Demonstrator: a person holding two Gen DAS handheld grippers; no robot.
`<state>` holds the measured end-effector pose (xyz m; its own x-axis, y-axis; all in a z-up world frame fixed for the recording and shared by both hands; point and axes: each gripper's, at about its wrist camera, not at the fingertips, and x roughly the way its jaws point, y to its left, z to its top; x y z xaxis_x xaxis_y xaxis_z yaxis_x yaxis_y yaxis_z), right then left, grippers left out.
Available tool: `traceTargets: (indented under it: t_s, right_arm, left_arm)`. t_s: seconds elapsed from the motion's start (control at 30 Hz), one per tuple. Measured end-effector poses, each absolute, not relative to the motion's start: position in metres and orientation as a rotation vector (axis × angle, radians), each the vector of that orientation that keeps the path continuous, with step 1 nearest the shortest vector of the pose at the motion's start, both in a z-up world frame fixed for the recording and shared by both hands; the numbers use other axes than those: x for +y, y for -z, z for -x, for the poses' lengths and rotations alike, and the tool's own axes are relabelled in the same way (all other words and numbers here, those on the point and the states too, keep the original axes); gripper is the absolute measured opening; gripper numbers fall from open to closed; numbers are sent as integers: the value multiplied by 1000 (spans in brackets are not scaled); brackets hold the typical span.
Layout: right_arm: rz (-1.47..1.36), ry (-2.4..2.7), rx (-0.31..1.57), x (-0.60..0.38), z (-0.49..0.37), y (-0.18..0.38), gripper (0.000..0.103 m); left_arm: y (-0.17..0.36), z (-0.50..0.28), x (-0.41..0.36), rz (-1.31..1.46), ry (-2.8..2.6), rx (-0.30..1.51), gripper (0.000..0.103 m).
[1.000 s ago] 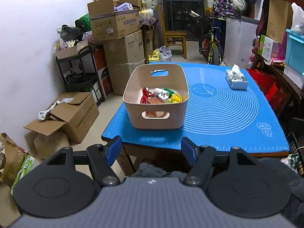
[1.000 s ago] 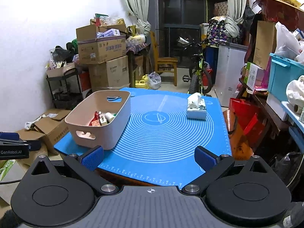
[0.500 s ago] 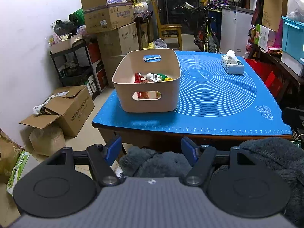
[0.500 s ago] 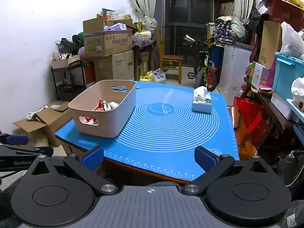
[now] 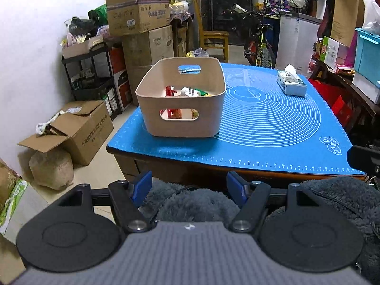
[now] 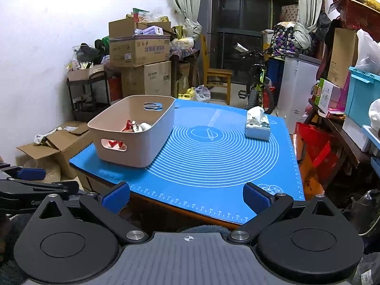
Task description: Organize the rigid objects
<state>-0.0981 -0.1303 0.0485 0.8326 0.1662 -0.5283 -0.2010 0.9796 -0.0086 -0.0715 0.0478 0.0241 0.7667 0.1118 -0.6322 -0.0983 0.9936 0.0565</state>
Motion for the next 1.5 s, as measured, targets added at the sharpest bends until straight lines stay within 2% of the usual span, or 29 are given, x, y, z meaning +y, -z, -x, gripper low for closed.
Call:
traceTargets:
  t_s: [1.5]
  right_arm:
    - [51, -207, 608, -116, 87, -35, 101]
  left_arm:
    - [-21, 69, 44, -39, -114, 683, 71]
